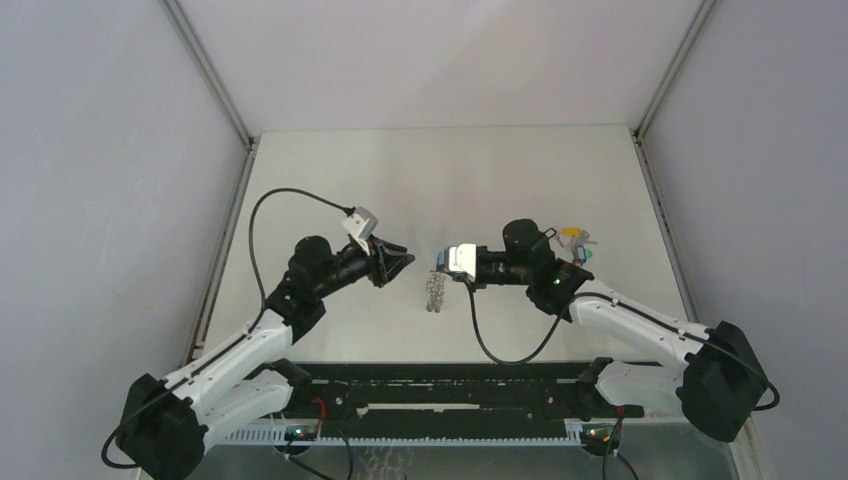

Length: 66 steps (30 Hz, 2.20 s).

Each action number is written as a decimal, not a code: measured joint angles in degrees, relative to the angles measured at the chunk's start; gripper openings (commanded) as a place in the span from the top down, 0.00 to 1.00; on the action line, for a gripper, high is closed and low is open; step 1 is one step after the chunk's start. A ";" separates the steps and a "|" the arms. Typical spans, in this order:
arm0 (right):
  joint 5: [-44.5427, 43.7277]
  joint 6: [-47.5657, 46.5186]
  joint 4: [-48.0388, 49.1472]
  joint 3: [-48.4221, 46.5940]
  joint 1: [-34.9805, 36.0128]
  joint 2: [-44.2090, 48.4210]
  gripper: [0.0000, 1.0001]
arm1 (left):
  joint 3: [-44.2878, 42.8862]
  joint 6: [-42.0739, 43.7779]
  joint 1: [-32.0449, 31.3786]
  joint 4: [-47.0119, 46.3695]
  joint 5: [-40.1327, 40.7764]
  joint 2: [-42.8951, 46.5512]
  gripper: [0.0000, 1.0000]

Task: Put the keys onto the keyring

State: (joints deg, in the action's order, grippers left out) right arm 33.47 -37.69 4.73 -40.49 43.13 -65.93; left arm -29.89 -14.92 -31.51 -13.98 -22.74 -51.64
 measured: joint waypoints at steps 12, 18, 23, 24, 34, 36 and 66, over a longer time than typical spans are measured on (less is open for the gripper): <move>1.31 0.72 -5.11 -2.21 -0.04 -2.93 1.00 | 5.88 15.13 -1.77 -17.62 -10.49 -4.52 0.64; 0.50 2.95 -4.79 -2.21 -0.02 -4.74 1.00 | 9.14 18.62 -2.19 -19.98 -12.20 -5.49 0.63; -0.15 4.07 -4.39 -2.21 0.02 -4.74 1.00 | 9.90 20.41 -2.67 -21.66 -12.66 -7.21 0.64; -0.26 4.15 -4.39 -2.21 0.02 -4.74 1.00 | 9.97 20.59 -2.78 -21.97 -12.66 -7.52 0.64; -1.09 4.83 -4.26 -2.21 0.09 -4.74 1.00 | 11.17 22.05 -4.20 -25.03 -13.99 -9.20 0.65; -1.27 5.16 -4.20 -2.21 0.13 -4.74 1.00 | 11.21 22.03 -4.70 -25.22 -14.03 -9.68 0.66; -0.83 5.95 -2.99 -2.21 0.50 -4.72 1.00 | 11.21 23.65 -5.44 -27.34 -13.94 -14.12 0.80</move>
State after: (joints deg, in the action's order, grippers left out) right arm 32.64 -31.75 1.74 -42.70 43.64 -70.65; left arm -18.68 8.73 -36.95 -41.32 -36.69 -65.76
